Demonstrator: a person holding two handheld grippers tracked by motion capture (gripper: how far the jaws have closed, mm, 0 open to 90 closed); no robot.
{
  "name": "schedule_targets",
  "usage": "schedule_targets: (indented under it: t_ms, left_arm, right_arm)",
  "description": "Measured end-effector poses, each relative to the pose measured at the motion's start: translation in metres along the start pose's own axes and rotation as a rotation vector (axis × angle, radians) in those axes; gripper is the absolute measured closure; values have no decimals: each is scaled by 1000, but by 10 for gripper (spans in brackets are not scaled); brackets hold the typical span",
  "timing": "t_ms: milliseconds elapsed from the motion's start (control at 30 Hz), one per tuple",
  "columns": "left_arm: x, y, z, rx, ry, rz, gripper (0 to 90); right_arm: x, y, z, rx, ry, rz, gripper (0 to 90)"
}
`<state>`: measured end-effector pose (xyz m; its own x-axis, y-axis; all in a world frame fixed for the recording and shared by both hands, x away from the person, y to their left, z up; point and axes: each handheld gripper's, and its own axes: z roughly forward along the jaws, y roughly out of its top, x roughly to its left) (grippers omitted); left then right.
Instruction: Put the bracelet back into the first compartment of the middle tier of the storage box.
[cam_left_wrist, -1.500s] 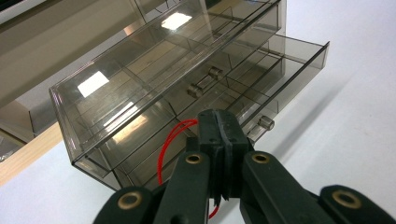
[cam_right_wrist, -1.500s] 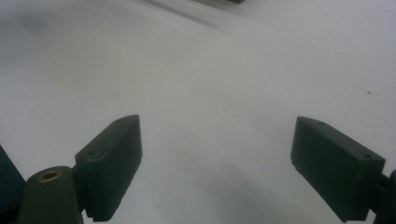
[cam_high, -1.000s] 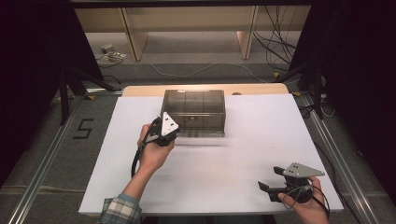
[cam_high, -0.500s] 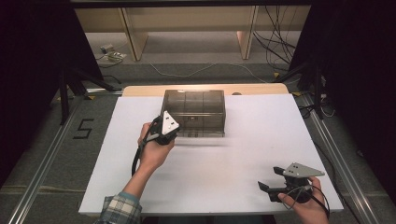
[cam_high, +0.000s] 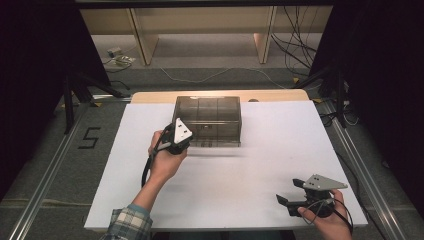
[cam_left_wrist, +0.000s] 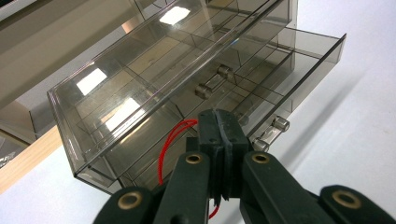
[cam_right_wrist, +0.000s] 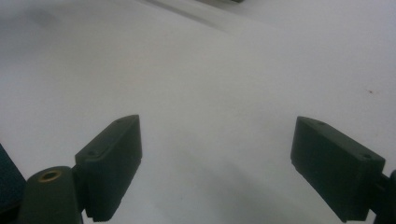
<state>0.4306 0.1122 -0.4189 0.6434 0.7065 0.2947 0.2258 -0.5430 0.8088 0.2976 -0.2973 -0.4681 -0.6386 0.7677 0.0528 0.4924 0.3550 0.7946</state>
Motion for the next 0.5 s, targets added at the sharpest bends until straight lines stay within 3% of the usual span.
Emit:
schedule_targets:
  t_ms: [500]
  left_arm:
    - [0,3,6,0,-10,13,898]
  right_arm:
    - [0,0,0,-1,-1,1,173]
